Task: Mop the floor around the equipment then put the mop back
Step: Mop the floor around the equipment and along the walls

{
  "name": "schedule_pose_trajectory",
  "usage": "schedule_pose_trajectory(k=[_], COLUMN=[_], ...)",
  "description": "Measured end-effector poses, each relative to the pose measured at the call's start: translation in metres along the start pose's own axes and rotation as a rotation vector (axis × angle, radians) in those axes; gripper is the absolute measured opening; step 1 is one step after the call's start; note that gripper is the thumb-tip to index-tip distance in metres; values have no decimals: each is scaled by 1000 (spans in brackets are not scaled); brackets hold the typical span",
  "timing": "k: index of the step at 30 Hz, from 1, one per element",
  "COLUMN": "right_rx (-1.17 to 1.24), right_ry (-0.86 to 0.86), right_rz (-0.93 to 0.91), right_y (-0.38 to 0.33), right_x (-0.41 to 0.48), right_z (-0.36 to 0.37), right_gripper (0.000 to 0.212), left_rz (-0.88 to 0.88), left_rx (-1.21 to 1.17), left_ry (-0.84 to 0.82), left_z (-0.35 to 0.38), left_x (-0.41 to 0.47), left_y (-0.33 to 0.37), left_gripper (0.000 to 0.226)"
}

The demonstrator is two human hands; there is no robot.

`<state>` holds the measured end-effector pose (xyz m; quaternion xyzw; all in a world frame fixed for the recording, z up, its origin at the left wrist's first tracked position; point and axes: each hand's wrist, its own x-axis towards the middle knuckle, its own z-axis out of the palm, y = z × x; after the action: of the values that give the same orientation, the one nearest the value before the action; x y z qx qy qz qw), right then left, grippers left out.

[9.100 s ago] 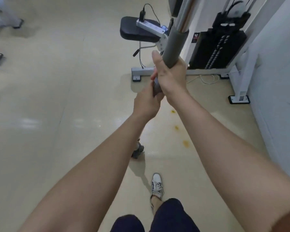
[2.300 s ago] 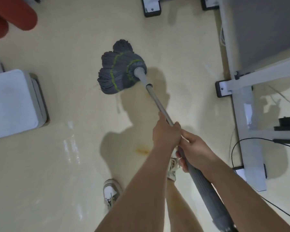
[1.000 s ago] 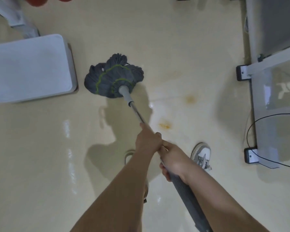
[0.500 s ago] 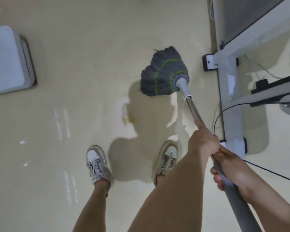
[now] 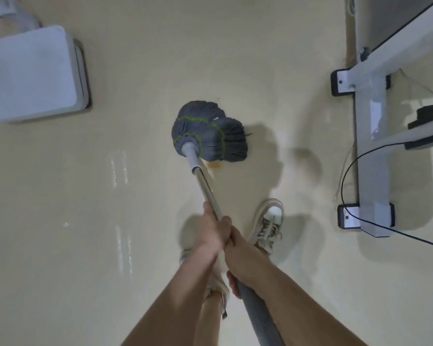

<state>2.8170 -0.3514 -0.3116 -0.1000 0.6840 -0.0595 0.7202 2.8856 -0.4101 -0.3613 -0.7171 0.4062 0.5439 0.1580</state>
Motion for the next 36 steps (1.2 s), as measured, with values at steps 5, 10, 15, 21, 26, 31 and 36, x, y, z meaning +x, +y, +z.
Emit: schedule_pose_trajectory(k=[5, 10, 15, 21, 26, 31, 36], right_rx=[-156, -104, -121, 63, 11, -69, -247], right_ry=[-58, 40, 226, 274, 174, 5, -57], right_rz=[-40, -16, -21, 163, 191, 153, 166], right_y=[-14, 9, 40, 28, 10, -7, -8], right_x=[12, 9, -26, -38, -31, 0, 36], right_z=[34, 0, -25, 8, 107, 219, 309], right_gripper=[46, 31, 28, 28, 26, 25, 36], left_rz=[-57, -48, 56, 101, 66, -48, -148], left_rx=[18, 73, 85, 33, -45, -155, -289], left_ry=[84, 26, -189, -355, -232, -25, 194], left_z=[-33, 6, 53, 40, -36, -126, -180], left_x=[16, 11, -15, -15, -6, 16, 36], left_y=[-32, -13, 7, -9, -89, -188, -275], left_gripper=[34, 67, 87, 91, 89, 77, 41])
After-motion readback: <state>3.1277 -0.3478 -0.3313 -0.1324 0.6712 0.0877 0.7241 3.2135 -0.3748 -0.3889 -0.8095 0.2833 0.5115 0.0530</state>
